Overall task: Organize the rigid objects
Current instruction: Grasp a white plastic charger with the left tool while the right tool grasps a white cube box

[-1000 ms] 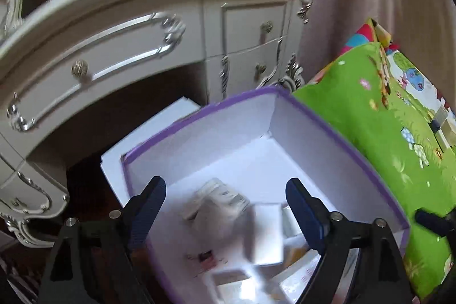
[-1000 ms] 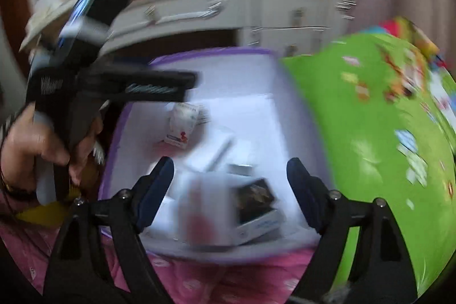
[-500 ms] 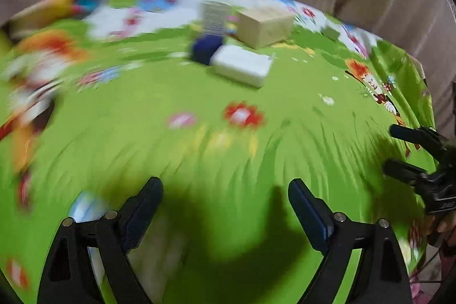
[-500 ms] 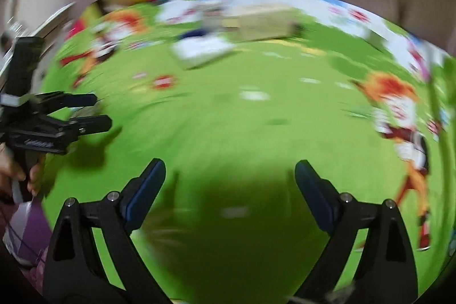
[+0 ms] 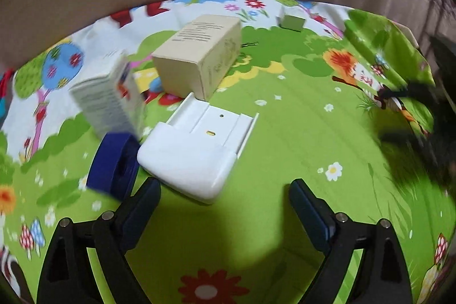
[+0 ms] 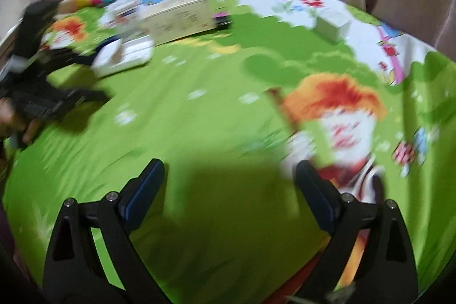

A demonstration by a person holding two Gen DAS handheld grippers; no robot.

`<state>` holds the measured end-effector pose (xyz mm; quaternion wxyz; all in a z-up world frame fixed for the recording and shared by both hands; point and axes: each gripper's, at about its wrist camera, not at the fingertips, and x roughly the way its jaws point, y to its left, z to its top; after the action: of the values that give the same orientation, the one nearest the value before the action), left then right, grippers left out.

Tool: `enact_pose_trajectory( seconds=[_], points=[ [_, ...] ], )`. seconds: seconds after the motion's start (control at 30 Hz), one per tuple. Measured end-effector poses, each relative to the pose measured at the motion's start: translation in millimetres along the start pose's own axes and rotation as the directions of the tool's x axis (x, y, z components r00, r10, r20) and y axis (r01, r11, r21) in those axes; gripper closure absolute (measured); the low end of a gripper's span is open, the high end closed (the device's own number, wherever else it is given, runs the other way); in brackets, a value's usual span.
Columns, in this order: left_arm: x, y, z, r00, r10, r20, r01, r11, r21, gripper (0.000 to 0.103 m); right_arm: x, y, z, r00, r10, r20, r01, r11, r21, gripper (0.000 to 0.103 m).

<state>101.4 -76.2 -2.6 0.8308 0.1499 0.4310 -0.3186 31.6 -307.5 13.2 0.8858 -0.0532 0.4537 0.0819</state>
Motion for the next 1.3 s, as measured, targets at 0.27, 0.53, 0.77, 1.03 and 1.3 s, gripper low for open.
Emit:
enact_pose_trajectory(
  seconds=[0.27,0.53,0.77,1.03,1.3],
  points=[
    [20.0,16.0,22.7,1.000,-0.023,-0.008,0.023,0.999,0.036,0.009,64.1,-97.3,73.6,0.996,-0.072,-0.048,0.078,0.988,0.137,0.001],
    [35.9,21.0,40.5,0.996,-0.082,-0.035,0.086,0.989,0.121,0.000,120.4,-134.4,150.1,0.985,-0.172,-0.006,0.172,0.985,-0.024,0.001],
    [24.5,17.5,41.1,0.990,-0.138,0.016,0.136,0.988,0.076,0.038,104.7,-121.2,140.7,0.999,-0.049,0.020,0.049,0.999,-0.010,0.048],
    [-17.4,-19.3,-8.6,0.996,-0.088,0.033,0.087,0.996,0.020,0.038,15.5,-25.2,23.4,0.998,0.055,-0.019,-0.057,0.991,-0.117,0.049],
    [-48.7,-81.1,-46.1,0.996,0.075,0.049,-0.078,0.996,0.052,0.037,-53.0,18.1,-62.2,0.997,0.068,0.032,-0.065,0.994,-0.084,0.048]
  ],
)
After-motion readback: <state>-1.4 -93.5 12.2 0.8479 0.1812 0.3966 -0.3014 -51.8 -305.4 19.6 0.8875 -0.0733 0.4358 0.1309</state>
